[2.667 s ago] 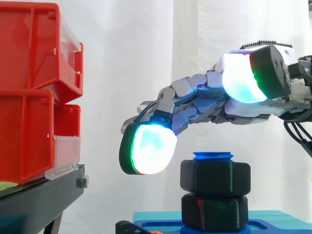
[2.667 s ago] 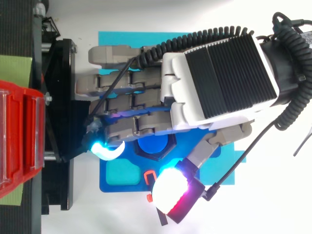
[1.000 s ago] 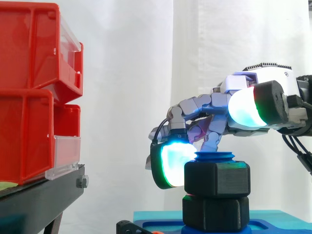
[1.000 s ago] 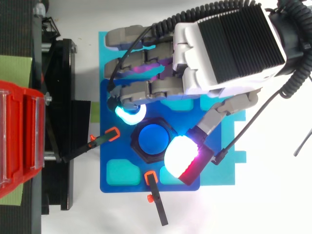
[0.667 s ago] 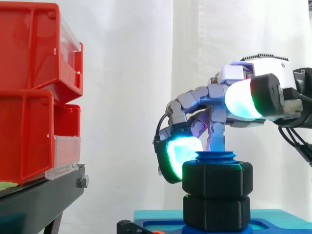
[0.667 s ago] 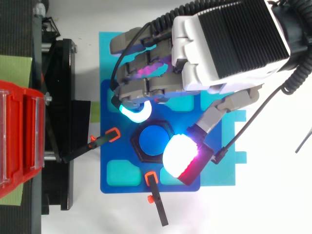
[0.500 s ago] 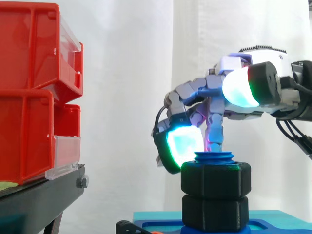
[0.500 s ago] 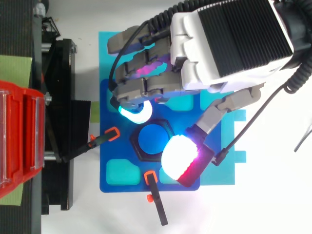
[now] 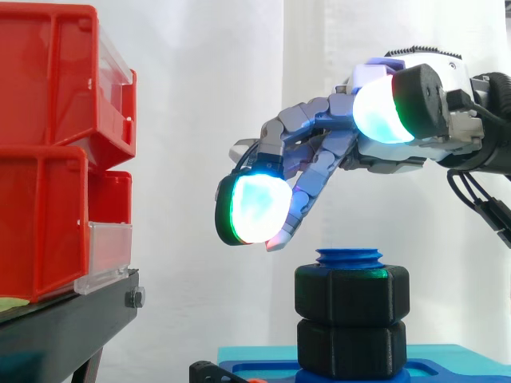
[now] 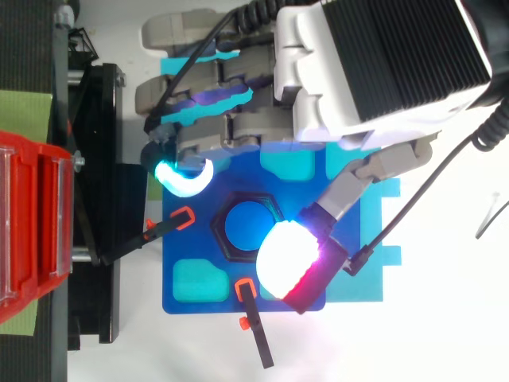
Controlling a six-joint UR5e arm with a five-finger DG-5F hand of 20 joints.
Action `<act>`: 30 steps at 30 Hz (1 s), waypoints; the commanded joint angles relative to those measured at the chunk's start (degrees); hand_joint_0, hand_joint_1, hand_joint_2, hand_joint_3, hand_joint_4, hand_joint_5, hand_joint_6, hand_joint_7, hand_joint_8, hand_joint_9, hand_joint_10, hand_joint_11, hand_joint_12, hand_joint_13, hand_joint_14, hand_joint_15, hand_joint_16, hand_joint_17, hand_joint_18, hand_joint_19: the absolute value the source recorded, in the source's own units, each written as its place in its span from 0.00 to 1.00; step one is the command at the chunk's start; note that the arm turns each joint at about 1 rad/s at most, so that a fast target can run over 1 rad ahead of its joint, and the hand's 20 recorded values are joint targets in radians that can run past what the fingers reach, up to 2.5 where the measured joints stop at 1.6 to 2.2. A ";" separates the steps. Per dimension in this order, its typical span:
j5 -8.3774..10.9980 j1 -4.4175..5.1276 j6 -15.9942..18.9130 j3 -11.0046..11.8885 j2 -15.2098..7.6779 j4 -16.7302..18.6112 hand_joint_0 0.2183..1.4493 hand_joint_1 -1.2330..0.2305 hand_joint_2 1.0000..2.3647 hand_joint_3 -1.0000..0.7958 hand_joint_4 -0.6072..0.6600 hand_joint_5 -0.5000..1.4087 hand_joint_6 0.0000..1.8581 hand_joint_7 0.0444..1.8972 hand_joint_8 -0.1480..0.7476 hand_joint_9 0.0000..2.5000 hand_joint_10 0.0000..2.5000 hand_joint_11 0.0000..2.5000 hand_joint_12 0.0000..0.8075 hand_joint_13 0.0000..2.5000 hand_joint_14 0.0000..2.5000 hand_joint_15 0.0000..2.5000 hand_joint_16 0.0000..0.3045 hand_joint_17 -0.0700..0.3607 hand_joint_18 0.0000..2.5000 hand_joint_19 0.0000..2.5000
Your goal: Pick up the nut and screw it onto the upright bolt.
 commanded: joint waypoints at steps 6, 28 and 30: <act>1.21 1.34 0.01 -2.55 0.03 0.85 0.23 0.70 0.00 0.28 0.66 0.20 0.27 0.37 0.45 0.30 0.00 0.00 0.39 0.09 0.00 0.00 0.14 0.39 0.00 0.00; 2.00 2.39 0.01 -2.73 0.03 0.23 0.23 0.71 0.00 0.28 0.69 0.21 0.27 0.44 0.47 0.31 0.00 0.00 0.39 0.09 0.00 0.00 0.14 0.38 0.00 0.00; 2.09 2.30 0.01 -2.73 0.03 0.23 0.23 0.71 0.00 0.28 0.70 0.22 0.27 0.47 0.47 0.31 0.00 0.00 0.39 0.10 0.00 0.00 0.13 0.37 0.00 0.00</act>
